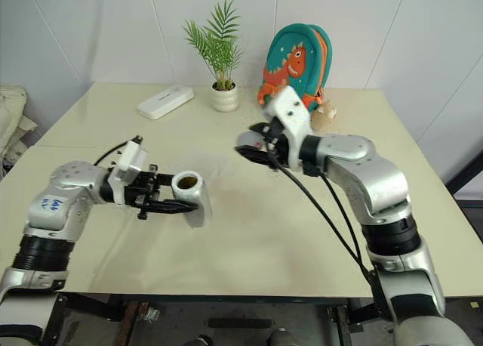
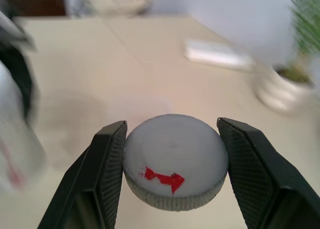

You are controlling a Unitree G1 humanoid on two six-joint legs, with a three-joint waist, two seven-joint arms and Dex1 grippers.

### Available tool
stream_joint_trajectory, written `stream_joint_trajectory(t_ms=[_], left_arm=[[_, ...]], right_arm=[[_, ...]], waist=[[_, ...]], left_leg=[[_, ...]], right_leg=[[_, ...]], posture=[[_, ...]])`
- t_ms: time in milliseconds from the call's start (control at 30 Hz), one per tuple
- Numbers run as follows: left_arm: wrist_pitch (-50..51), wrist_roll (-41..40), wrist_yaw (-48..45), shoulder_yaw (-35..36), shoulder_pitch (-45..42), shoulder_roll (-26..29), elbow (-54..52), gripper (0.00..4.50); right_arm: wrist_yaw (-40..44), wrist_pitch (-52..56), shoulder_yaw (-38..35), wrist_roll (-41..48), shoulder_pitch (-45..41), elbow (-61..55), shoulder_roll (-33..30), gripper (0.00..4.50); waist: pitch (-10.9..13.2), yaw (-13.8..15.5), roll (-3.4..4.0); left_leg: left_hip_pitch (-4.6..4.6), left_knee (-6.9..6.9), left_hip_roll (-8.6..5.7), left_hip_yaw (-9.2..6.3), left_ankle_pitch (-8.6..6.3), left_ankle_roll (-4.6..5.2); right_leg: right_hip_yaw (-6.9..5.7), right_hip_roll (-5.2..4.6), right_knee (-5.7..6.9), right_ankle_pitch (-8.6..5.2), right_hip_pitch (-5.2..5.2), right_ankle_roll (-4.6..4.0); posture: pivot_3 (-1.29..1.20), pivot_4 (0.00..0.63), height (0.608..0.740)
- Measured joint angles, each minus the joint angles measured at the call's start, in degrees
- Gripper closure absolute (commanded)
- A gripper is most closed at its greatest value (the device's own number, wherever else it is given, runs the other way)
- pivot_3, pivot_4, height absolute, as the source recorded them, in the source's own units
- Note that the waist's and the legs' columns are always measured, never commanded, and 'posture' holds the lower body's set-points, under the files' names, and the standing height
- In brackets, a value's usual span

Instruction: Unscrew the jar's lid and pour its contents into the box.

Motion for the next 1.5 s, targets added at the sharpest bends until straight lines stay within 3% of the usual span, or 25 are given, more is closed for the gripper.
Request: stream_joint_trajectory(t_ms=[167, 567, 767, 1067, 1267, 1500], left_arm=[[0.39, -0.03, 5.35, 5.4, 2.5, 1.28, 1.05, 2.47], [0.37, -0.06, 15.02, 10.78, 4.12, 1.04, 3.27, 2.47], [-0.29, 0.0, 18.06, 11.79, 4.12, 1.02, 5.42, 2.47], [-3.42, 1.3, 19.33, 11.6, 2.6, 1.0, 10.41, 2.47], [-14.06, 8.72, 22.34, 9.26, -5.88, 1.04, 23.91, 2.47], [-35.61, 27.3, 31.2, -2.43, -20.18, 0.33, 47.38, 2.47]], right_arm=[[-4.96, 0.09, -2.75, -2.4, 12.52, 0.12, 0.76, 1.96], [-11.22, -1.68, -4.01, -3.0, 26.36, -0.5, 7.84, 1.96], [-10.5, -1.48, -3.76, -2.65, 28.64, -2.45, 8.08, 0.01], [-2.79, -2.62, -5.07, 0.16, 28.56, -7.64, 1.93, 0.01], [9.07, -2.78, -13.0, 11.55, 28.83, -14.35, -4.48, 0.01], [11.4, -2.89, -14.33, 14.75, 23.69, -13.91, -6.01, 0.01]], waist=[[0.03, -0.05, 0.02], [0.03, 0.05, 0.01], [0.03, -0.07, 0.01], [0.03, 0.17, 0.01], [0.03, 0.32, -0.02], [0.06, 0.36, -0.07]], left_leg=[[-0.03, 0.03, 0.0, 0.01, -0.02, 0.03], [0.03, 0.06, -0.01, 0.01, 0.0, 0.03], [0.04, 0.06, -0.01, 0.01, 0.0, 0.02], [0.03, 0.06, -0.02, 0.0, 0.01, 0.02], [0.08, 0.12, -0.03, -0.02, 0.0, 0.02], [0.05, 0.18, -0.06, -0.02, 0.02, 0.04]], right_leg=[[0.01, 0.01, 0.07, -0.05, -0.03, 0.0], [0.01, 0.01, 0.11, -0.04, 0.03, 0.01], [0.02, 0.02, 0.15, -0.04, 0.03, 0.02], [0.0, 0.01, 0.1, -0.04, 0.04, 0.03], [-0.03, 0.02, 0.02, 0.01, 0.2, 0.11], [-0.02, 0.03, 0.03, 0.05, 0.17, 0.17]], posture=[[0.0, 0.15, 0.74], [0.0, 0.15, 0.74], [0.0, 0.15, 0.74], [0.0, 0.15, 0.74], [0.0, 0.15, 0.74], [0.0, 0.15, 0.74]])
